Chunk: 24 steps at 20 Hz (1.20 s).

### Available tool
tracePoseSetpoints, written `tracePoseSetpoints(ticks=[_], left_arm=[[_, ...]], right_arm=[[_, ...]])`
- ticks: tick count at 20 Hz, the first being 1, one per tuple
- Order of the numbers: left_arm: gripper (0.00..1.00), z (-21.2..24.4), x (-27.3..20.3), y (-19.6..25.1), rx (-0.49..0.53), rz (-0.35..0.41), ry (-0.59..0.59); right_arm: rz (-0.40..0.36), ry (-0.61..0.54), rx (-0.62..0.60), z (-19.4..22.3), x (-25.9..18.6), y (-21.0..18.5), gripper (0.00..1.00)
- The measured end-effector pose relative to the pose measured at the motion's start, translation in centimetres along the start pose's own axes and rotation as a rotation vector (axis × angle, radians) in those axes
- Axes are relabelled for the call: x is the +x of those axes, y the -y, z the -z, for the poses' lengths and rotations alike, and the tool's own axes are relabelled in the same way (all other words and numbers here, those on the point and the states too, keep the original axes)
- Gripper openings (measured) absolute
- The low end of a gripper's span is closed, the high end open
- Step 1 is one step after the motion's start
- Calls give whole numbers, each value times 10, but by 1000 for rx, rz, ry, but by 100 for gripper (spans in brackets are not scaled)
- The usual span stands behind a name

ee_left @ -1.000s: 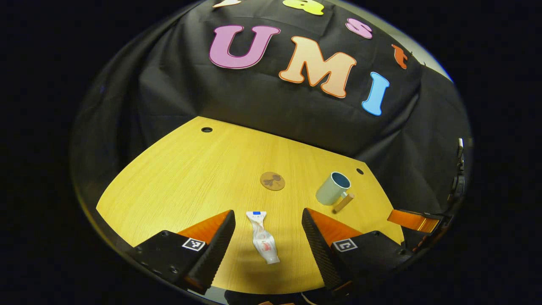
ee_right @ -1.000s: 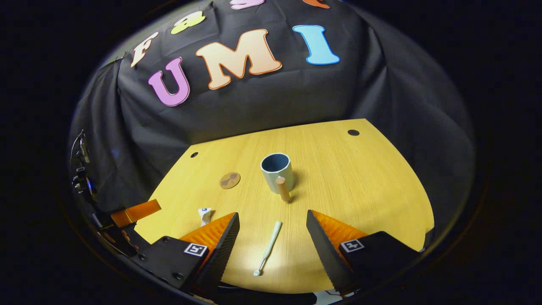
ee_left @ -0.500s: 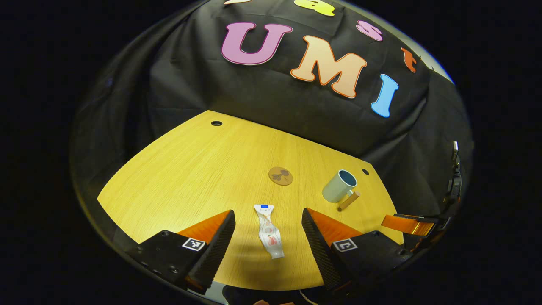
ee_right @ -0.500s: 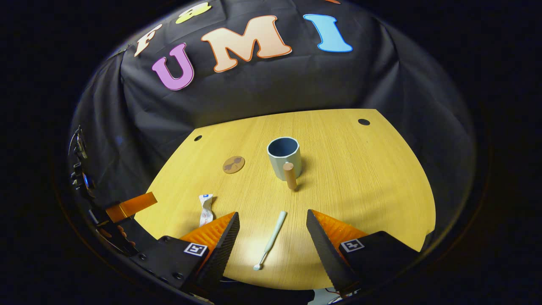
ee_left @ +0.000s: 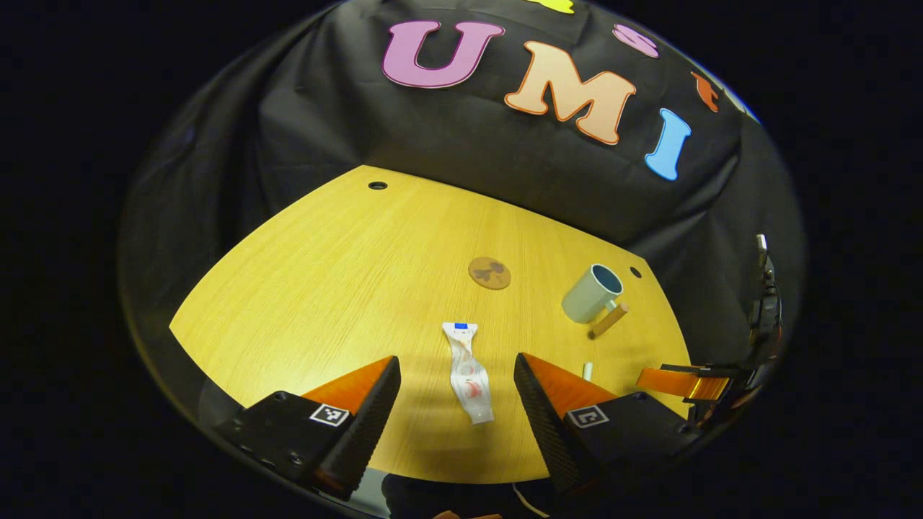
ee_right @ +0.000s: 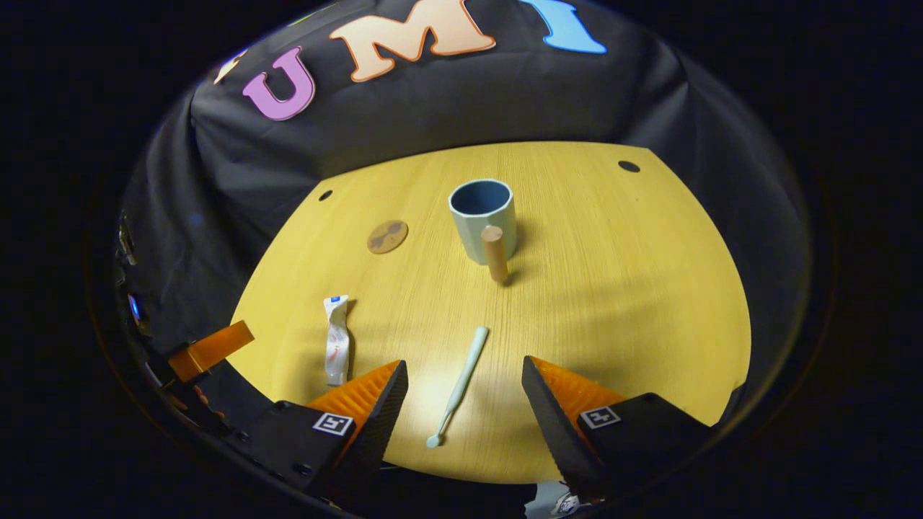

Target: Put the toothbrush and toothpaste on the desktop into the cup, then pick up the cup and place it on the coaster on the desktop.

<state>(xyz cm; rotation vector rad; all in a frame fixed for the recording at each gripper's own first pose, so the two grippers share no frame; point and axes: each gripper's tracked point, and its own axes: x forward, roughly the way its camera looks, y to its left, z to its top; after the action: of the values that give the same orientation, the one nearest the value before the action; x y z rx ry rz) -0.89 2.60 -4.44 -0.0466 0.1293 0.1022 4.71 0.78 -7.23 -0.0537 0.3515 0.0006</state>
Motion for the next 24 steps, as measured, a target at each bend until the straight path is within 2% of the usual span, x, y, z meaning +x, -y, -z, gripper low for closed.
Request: tracePoseSetpoints(ticks=[1, 2, 4, 5, 11, 14, 18, 19, 20, 21, 24], left_arm=[[93, 1, 0, -2, 2, -6, 0], [93, 2, -1, -4, 2, -12, -2], [96, 7, -2, -7, -11, -21, -14], [93, 10, -1, -9, -18, -25, -19], [94, 24, -6, -31, -43, -75, -68], [93, 29, -5, -42, -41, -106, -89], [93, 27, -3, -45, -48, -126, -89], [94, 24, -2, -44, -51, -125, -83], [94, 23, -1, -43, -52, -123, -80], [93, 23, 1, -41, -51, -121, -81], [94, 25, 6, -37, -52, -118, -90]], right_arm=[[9, -30, -3, 2, 8, 1, 93], [14, -59, -3, 4, 14, 1, 97], [23, -106, -1, 5, 27, 0, 97], [30, -126, -1, 5, 34, -1, 97], [95, -245, 1, 6, 71, 8, 97], [129, -282, -13, 8, 84, 12, 96], [140, -323, -31, 13, 96, 9, 92], [141, -328, -35, 14, 98, 9, 85], [148, -332, -41, 14, 100, 10, 92], [150, -337, -42, 14, 101, 11, 85], [159, -357, -51, 19, 104, 12, 86]])
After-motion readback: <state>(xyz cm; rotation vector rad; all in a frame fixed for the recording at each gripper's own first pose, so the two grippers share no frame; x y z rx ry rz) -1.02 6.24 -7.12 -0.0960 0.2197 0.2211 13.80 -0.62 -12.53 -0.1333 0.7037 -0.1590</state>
